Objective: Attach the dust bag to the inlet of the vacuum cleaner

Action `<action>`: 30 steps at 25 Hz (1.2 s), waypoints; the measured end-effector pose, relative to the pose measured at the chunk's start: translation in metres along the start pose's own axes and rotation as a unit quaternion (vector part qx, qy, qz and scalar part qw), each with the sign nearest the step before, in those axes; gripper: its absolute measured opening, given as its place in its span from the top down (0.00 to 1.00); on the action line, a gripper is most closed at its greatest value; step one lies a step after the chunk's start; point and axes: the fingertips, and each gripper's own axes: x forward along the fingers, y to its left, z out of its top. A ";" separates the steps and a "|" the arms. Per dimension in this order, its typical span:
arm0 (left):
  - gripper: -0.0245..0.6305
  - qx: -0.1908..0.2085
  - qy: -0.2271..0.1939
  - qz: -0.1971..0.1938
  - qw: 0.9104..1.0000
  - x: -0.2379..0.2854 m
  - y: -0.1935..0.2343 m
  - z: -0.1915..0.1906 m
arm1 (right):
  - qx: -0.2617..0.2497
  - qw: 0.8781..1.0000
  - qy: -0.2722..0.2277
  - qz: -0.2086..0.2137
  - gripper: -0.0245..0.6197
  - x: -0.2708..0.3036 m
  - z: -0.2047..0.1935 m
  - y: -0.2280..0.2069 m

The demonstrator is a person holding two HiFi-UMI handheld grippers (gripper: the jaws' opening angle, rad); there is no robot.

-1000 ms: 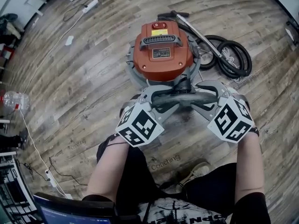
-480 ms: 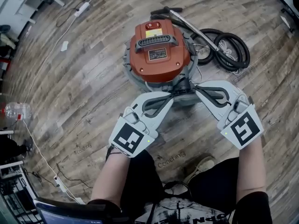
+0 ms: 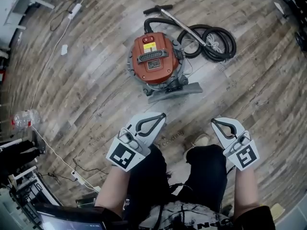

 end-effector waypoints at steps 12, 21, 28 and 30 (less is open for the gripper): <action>0.96 0.027 0.016 -0.001 1.000 -0.027 -0.097 0.240 | -0.008 0.992 -0.042 0.115 0.95 -0.074 0.262 0.052; 0.96 0.088 -0.056 0.069 0.992 -0.047 -0.116 0.365 | -0.087 0.979 -0.083 0.164 0.95 -0.088 0.364 0.051; 0.96 0.105 -0.063 0.071 0.990 -0.069 -0.143 0.373 | -0.064 0.984 -0.091 0.139 0.95 -0.098 0.371 0.072; 0.96 0.110 -0.054 0.053 0.991 -0.073 -0.148 0.366 | -0.049 0.988 -0.078 0.125 0.95 -0.097 0.369 0.077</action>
